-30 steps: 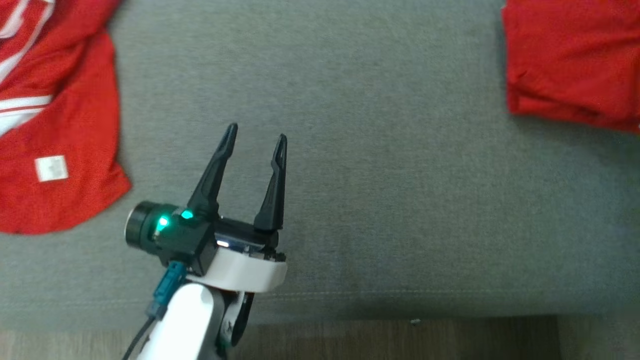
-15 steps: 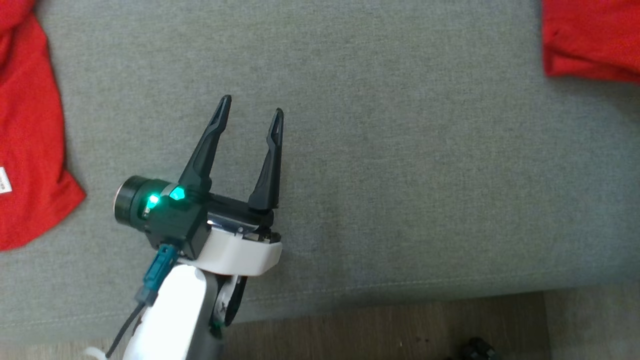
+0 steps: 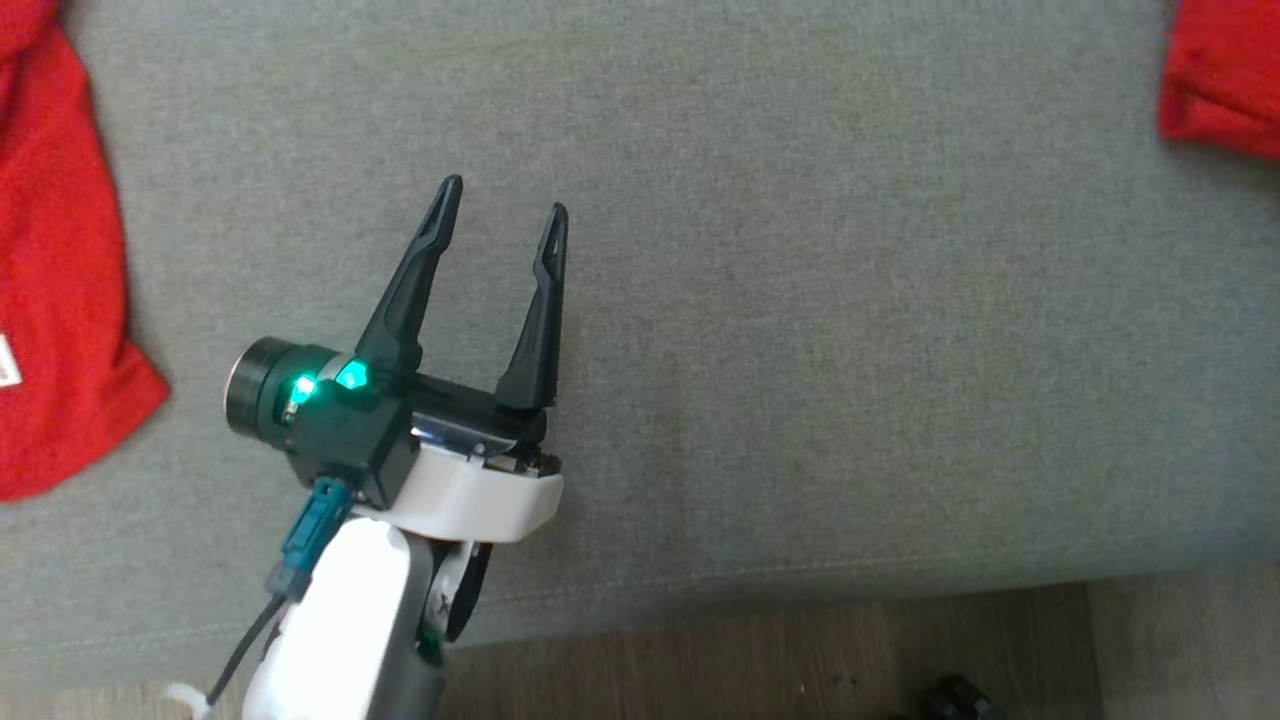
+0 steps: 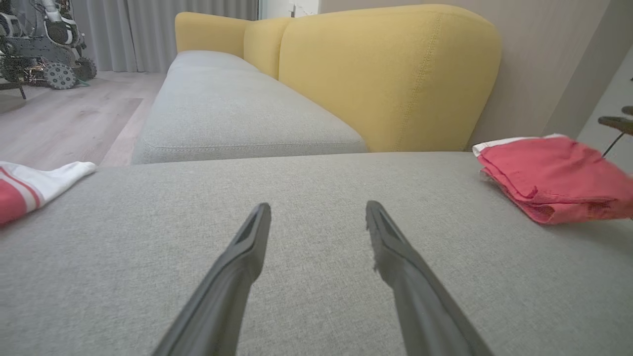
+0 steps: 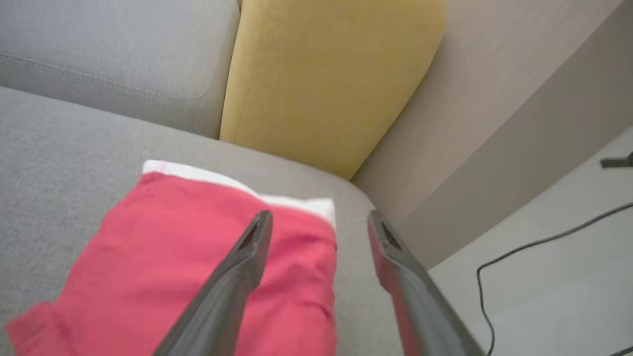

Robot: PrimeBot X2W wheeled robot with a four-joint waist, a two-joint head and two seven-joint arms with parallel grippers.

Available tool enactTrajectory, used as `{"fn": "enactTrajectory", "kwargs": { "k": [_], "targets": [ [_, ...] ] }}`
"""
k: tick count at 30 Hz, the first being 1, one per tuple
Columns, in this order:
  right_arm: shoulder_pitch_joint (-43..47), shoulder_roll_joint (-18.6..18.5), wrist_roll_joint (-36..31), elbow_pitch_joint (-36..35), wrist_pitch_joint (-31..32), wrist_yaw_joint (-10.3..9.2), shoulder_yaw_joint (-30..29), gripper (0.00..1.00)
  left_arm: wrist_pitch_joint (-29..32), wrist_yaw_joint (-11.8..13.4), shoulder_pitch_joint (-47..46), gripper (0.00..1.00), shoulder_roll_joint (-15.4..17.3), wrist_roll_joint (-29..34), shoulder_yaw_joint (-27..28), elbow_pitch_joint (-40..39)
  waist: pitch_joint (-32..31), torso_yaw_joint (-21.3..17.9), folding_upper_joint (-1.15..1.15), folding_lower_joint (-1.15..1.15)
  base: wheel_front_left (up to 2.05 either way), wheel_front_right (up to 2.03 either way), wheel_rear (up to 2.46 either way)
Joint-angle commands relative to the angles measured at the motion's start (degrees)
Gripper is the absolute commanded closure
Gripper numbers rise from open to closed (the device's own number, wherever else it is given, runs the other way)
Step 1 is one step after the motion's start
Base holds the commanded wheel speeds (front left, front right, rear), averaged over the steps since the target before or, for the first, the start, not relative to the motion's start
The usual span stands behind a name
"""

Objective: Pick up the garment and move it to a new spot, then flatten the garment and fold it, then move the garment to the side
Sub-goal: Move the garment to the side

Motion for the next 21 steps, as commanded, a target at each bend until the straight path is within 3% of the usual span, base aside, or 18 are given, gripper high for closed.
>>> {"fn": "enactTrajectory", "kwargs": {
  "k": [1, 4, 7, 15, 21],
  "targets": [
    [1.88, 0.01, -2.88, -3.54, -1.03, 0.24, -0.83, 0.0, -0.29, -0.32, -0.51, 0.0, 0.07, 0.03, 1.58, -1.61, -0.74, 0.31, 0.0, -0.01, 0.0, 0.0, 0.0],
    [3.52, 4.85, -8.7, -6.86, -3.1, 0.24, -2.77, 0.0, -0.29, -0.08, 0.13, 0.0, 0.07, 0.12, 1.62, -1.37, -3.03, 0.98, 0.0, -0.01, 0.0, 0.0, 0.0],
    [6.44, 10.92, -10.52, -8.5, -5.57, 0.24, -1.28, 0.0, -0.29, 0.41, 1.42, 0.0, 0.07, -0.01, 1.61, -1.16, -6.26, 1.93, 0.0, -0.01, 0.0, 0.0, 0.0],
    [15.66, 23.73, -3.65, -2.26, -18.18, 0.24, 6.67, 0.0, -0.29, 2.45, 7.47, 0.0, 0.07, -3.23, 3.29, 0.6, -17.44, 6.1, 0.0, -0.01, 0.0, 0.0, 0.0],
    [21.34, 27.77, 1.33, 1.91, -26.14, 0.24, 10.97, 0.0, -0.29, 3.19, 12.28, 0.0, 0.07, -4.97, 6.16, 1.42, -24.33, 8.69, 0.0, -0.01, 0.0, 0.0, 0.0]
  ]
}}
